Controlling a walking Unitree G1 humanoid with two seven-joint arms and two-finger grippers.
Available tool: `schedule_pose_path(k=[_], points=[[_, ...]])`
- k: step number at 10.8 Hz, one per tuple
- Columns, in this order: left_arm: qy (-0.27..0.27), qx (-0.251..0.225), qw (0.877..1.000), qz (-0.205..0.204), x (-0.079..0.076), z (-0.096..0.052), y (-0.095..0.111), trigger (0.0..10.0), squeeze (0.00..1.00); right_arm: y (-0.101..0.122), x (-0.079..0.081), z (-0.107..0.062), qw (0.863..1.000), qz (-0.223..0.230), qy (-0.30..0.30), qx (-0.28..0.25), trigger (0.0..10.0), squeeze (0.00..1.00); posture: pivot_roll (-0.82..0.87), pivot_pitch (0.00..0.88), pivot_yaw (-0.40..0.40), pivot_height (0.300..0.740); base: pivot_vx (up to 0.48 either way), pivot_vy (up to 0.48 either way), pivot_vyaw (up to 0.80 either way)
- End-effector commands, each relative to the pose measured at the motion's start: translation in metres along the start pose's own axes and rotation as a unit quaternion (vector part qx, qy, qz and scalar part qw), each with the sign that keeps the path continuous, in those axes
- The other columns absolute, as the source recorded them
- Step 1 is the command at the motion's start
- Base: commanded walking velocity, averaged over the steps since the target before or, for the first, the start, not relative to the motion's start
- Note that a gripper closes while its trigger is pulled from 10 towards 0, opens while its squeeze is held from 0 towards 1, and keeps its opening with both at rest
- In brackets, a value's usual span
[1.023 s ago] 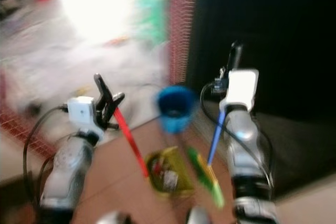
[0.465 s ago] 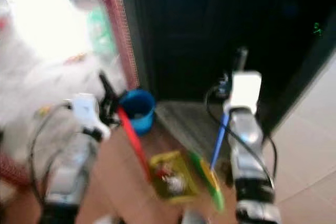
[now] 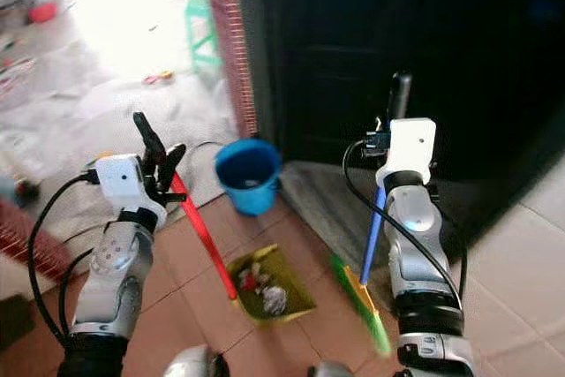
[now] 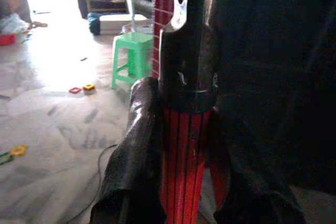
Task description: Sweep floor
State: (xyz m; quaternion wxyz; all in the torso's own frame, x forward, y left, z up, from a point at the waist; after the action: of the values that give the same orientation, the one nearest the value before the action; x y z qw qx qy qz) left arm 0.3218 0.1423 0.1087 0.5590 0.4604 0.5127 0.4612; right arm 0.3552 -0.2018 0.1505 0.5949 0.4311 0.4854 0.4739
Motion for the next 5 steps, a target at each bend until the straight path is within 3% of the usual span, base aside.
schedule_pose_path(k=[1, 5], points=[[0.009, -0.042, 0.999, 0.008, 0.005, 0.001, 0.022, 10.0, 0.0, 0.018, 0.009, 0.004, 0.999, 0.004, 0.015, -0.033, 10.0, 0.0, -0.11, 0.0, 0.066, 0.74, 0.0, 0.3, 0.0], [0.049, -0.092, 0.994, 0.019, 0.013, -0.007, 0.05, 10.0, 0.0, 0.013, 0.013, -0.01, 0.999, -0.011, 0.032, -0.031, 10.0, 0.0, -0.1, 0.0, 0.055, 0.74, 0.0, 0.0, 0.0]])
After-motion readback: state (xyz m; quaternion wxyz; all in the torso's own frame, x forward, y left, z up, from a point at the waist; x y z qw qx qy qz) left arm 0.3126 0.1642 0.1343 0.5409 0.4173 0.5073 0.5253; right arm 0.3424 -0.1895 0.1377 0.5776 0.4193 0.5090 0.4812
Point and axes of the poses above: a point about 5 cm out from each wrist's last joint towards the gripper, its own z axis pointing out of the wrist towards the gripper, its own y axis along the axis of the wrist's last joint, x = y × z, the point moved 4 cm from there along z, pointing out of the wrist towards the gripper, and after that the axes turned 1 degree about -z, right-handed, at the moved point
